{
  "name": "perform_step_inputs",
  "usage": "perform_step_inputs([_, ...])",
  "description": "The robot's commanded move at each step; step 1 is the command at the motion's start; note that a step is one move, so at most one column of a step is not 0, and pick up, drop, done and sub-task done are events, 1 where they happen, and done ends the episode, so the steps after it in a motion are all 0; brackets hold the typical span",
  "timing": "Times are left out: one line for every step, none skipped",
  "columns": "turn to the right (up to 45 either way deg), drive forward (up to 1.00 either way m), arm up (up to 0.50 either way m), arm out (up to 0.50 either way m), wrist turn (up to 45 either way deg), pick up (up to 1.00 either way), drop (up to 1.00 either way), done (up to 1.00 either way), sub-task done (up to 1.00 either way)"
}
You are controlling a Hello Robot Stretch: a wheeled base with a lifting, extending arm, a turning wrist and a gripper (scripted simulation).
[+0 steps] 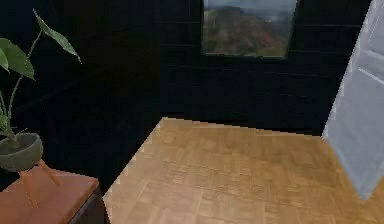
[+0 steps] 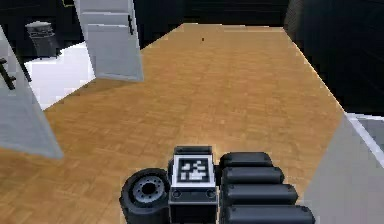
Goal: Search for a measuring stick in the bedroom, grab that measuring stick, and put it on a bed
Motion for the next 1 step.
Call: perform_step_inputs([-45.0, 0.00, 0.00, 0.00, 0.0, 0.00, 0.00, 0.00, 0.00])
